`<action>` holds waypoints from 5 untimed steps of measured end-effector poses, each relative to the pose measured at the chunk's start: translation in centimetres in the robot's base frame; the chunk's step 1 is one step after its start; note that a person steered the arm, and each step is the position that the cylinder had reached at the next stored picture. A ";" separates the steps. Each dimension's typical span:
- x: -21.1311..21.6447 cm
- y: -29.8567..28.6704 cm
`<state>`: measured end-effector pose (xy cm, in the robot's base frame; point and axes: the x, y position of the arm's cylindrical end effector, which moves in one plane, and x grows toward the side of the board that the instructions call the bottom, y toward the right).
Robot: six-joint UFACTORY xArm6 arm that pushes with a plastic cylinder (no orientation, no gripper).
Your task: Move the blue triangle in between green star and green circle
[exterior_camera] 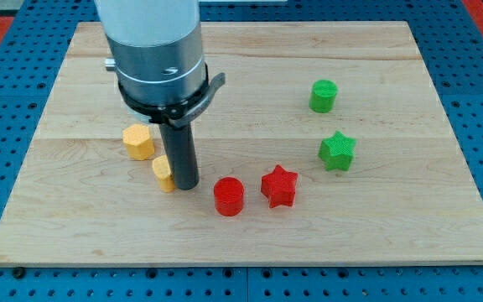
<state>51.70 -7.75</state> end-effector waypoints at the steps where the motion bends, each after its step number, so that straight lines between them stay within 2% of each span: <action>1: -0.1 -0.6; 2: -2.6 1.6; 4: -11.6 9.3; 5: -13.3 10.5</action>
<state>38.43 2.77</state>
